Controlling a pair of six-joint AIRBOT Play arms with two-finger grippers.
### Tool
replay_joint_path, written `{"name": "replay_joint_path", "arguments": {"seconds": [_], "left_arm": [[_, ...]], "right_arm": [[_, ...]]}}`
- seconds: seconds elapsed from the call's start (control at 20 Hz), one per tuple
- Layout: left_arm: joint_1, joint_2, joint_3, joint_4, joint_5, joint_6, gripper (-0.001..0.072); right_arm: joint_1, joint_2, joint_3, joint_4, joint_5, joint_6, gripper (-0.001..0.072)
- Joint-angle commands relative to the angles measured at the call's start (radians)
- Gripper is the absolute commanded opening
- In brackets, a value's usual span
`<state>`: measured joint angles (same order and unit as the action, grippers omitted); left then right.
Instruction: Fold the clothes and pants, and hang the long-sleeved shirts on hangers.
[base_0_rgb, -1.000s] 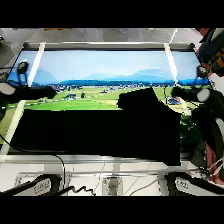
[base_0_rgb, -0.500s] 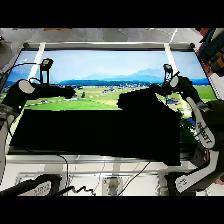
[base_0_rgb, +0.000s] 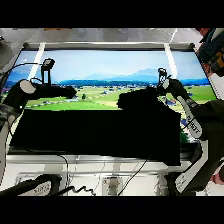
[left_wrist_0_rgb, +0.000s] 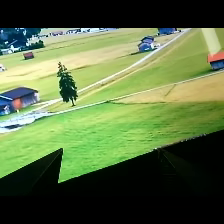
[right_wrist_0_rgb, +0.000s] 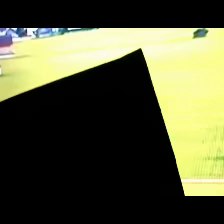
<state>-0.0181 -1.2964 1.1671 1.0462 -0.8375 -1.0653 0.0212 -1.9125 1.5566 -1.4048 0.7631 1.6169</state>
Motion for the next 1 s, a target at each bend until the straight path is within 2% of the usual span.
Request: {"name": "replay_joint_path", "arguments": {"seconds": [0.0,0.2,0.4,0.45,0.5,0.55,0.65,0.75,0.95], "left_arm": [[-0.001,0.001,0.000,0.000,0.001,0.000,0.0646],[-0.001,0.001,0.000,0.000,0.000,0.000,0.0646],[-0.001,0.001,0.000,0.000,0.000,0.000,0.0646],[-0.001,0.001,0.000,0.000,0.000,0.000,0.0646],[-0.001,0.001,0.000,0.000,0.000,0.000,0.0646],[-0.001,0.001,0.000,0.000,0.000,0.000,0.0646],[-0.001,0.001,0.000,0.000,0.000,0.000,0.0646],[-0.001,0.001,0.000,0.000,0.000,0.000,0.0646],[-0.001,0.001,-0.001,0.000,0.000,0.000,0.0646]], "right_arm": [[0.001,-0.010,0.006,-0.002,-0.039,0.005,0.0016],[0.015,-0.001,0.069,-0.007,-0.012,0.002,0.0015],[0.055,0.010,0.192,-0.050,0.037,-0.065,0.0016],[0.055,0.009,0.201,-0.050,0.040,-0.063,0.0073],[0.051,0.006,0.201,-0.051,0.045,-0.057,0.0336],[0.045,0.000,0.201,-0.052,0.070,-0.055,0.0445],[0.026,-0.019,0.199,-0.057,0.135,-0.056,0.0478],[0.010,-0.045,0.197,-0.055,0.163,-0.056,0.0720],[0.005,-0.093,0.197,-0.049,0.181,0.026,0.0690]]}}
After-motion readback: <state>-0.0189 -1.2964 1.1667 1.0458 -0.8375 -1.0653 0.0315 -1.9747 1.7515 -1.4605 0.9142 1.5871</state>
